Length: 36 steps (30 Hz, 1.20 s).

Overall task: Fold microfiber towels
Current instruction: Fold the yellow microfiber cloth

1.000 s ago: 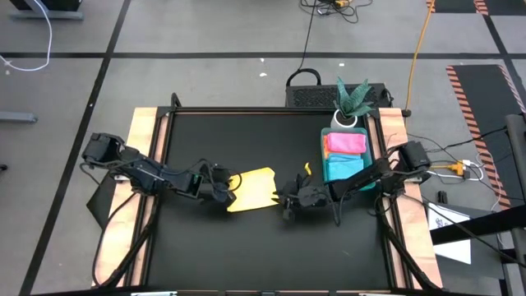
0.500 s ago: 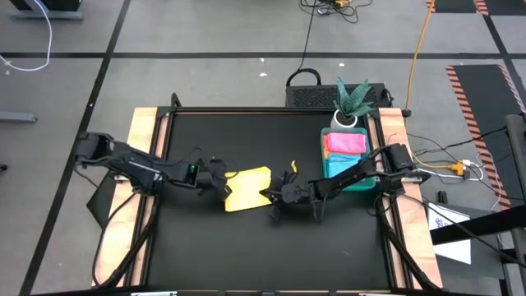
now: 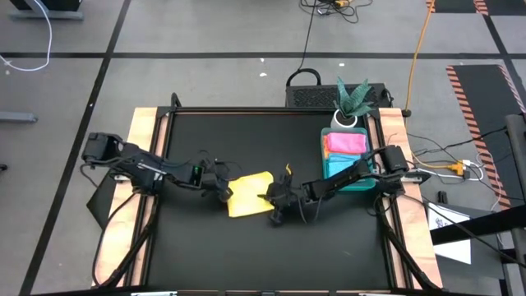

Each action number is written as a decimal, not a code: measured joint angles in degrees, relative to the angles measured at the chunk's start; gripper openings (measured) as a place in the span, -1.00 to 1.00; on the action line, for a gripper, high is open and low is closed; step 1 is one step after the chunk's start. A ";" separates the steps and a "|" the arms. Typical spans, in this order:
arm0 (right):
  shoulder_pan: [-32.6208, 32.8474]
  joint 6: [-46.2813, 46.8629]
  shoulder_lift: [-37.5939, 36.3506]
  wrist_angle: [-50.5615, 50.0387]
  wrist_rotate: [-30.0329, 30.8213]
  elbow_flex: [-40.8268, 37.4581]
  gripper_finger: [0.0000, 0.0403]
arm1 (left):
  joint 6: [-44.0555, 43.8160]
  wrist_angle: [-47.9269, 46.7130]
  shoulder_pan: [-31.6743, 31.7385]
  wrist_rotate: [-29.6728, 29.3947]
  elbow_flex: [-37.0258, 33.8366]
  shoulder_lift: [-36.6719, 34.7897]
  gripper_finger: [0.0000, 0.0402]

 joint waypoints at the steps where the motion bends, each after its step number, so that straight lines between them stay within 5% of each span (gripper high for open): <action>1: 0.97 0.90 -0.39 -1.44 -0.22 0.03 -1.00 | -0.29 1.01 -0.95 0.90 0.00 0.46 -0.30; 8: 9.71 5.64 -3.77 -5.17 -5.98 -0.26 -1.00 | -1.70 11.00 -10.25 5.38 0.04 0.71 -0.30; 15: 13.32 6.67 -9.95 -4.75 9.66 -0.07 -1.00 | -2.59 13.67 -14.30 1.56 -0.01 -2.96 -0.30; 25: 7.90 10.53 -3.52 -5.04 13.45 -0.24 -1.00 | 6.86 35.05 -18.49 11.83 0.15 5.64 -0.30; 30: 6.35 13.42 -2.01 -5.11 14.45 -1.57 -1.00 | 1.35 33.52 -19.13 11.54 0.15 12.77 -0.30; 36: 7.88 15.31 -4.25 -5.96 20.08 -4.19 -1.00 | 0.70 29.88 -19.81 10.23 0.12 11.03 -0.30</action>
